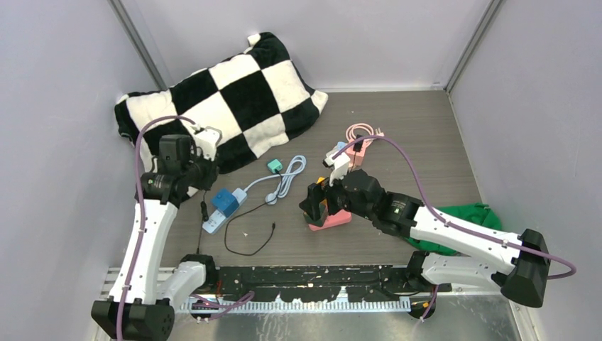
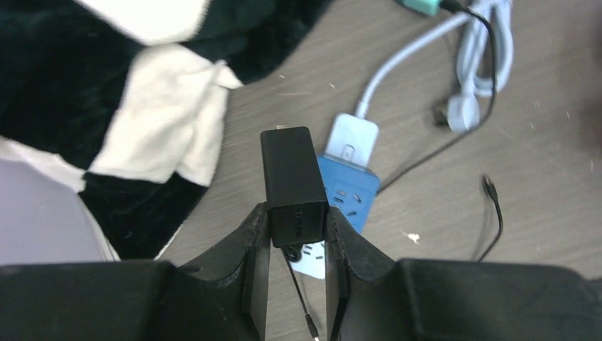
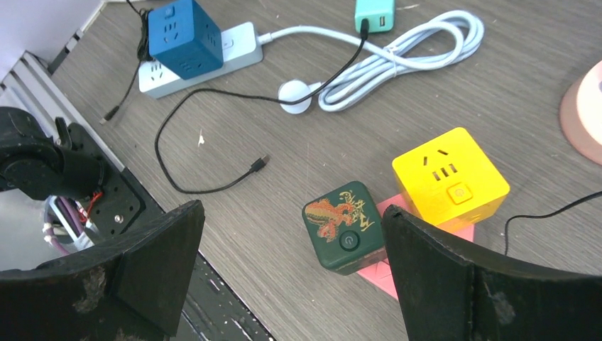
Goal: Insert the plug
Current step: Insert the plug into the socket.
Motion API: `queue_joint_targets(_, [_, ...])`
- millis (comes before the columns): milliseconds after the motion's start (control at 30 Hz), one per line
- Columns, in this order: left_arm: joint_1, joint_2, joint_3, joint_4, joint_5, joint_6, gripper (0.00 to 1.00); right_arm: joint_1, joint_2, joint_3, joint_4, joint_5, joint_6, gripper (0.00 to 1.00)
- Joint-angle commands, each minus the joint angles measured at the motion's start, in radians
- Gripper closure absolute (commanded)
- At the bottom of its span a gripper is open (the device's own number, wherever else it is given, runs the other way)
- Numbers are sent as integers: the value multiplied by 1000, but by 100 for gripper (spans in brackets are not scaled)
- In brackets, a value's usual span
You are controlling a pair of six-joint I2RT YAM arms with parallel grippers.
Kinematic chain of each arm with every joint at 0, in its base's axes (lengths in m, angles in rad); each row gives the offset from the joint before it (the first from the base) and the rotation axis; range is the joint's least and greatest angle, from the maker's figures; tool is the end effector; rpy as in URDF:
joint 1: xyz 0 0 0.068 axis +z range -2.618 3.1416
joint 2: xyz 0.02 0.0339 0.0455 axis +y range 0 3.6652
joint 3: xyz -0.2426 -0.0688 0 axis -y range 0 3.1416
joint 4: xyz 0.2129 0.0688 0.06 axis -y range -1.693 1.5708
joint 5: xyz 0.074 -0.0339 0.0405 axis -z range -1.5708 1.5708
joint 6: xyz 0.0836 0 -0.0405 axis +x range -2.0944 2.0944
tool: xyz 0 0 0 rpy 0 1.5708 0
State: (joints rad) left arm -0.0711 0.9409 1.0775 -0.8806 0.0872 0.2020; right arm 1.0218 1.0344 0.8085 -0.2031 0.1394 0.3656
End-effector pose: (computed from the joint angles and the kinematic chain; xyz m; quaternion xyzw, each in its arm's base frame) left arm 0.1946 -0.0212 0.2915 0.1419 0.9040 -0.0136 0.4031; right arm 0.1453 0.2153 0.2676 -0.2349 0.8067 0.2996 0.4520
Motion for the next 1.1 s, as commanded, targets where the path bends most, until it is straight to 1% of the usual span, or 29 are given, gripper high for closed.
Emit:
queue_joint_targets(0, [-38,-12,-15,-118,131,139,100,5,15,43,51,-64,2,0])
queue_joint_targets(167, [-41,-5,-11,-244,84,201,100,5,1,42,28,-92,-21,0])
queue_joint_targets(233, [-41,5,-25,-270,60,218,100,4,2,53,3,-103,-30,0])
queue_joint_targets(333, [-43,25,-19,-301,65,241,100,4,2,73,-36,-113,-39,0])
queue_joint_targets(467, [-43,36,-11,-305,98,282,100,4,-20,55,-42,-108,-38,0])
queue_joint_targets(700, [-54,113,29,-317,68,310,100,4,-62,11,-24,-77,-25,0])
queue_joint_targets(833, [-73,125,40,-294,63,350,100,5,-57,13,-13,-71,-23,0])
queue_joint_targets(1067, [-76,182,58,-259,67,368,100,4,-62,17,-15,-67,-14,0])
